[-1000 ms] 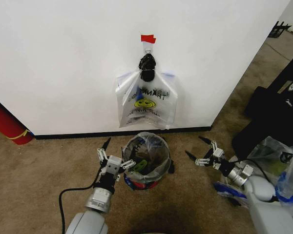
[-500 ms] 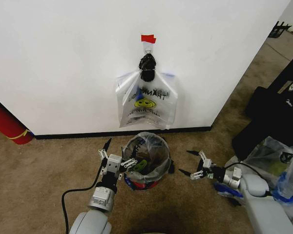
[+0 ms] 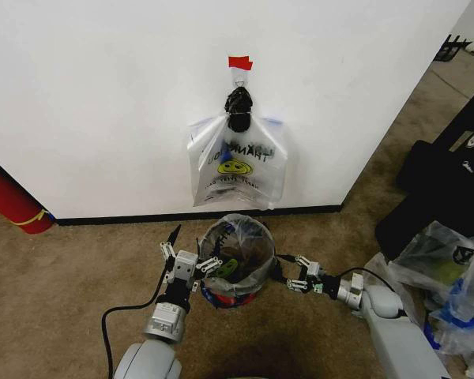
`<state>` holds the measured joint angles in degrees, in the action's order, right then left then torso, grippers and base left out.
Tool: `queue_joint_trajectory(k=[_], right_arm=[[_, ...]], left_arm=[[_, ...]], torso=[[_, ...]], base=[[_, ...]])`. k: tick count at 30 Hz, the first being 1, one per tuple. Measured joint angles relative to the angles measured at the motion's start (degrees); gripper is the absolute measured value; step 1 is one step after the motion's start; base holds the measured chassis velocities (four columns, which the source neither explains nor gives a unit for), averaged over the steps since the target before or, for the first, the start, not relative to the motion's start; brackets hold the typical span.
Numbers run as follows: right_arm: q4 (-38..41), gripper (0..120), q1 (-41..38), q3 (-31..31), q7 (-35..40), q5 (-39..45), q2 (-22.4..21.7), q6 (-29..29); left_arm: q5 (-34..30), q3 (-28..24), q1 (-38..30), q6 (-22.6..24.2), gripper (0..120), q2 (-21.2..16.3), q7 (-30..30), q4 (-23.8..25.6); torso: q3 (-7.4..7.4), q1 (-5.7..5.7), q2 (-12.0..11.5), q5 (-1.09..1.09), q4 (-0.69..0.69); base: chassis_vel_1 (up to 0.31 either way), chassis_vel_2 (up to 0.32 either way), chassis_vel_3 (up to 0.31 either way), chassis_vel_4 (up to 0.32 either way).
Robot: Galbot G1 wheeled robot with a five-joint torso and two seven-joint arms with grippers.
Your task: Pick up the garbage bag from the wall and place it over the trash bin.
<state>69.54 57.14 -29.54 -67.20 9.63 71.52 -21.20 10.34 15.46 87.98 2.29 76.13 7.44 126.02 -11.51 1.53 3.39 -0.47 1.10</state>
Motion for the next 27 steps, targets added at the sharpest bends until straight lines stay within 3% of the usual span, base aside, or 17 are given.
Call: queue_joint_trajectory(k=[11, 27], right_arm=[[-0.9, 1, 0.1, -0.6, 0.7, 0.9, 0.2, -1.7], [-8.4, 0, 0.3, 1.7, 4.7, 6.3, 2.5, -3.1]], left_arm=[[0.2, -0.1, -0.2, -0.8, 100, -0.4, 0.4, -0.7], [0.7, -0.3, 0.7, -1.2, 100, -1.0, 0.6, -0.8]], torso=[[0.00, 0.00, 0.0, 0.01, 0.00], [0.00, 0.00, 0.0, 0.00, 0.00]], base=[[0.000, 0.000, 0.000, 0.000], [0.000, 0.000, 0.000, 0.000]])
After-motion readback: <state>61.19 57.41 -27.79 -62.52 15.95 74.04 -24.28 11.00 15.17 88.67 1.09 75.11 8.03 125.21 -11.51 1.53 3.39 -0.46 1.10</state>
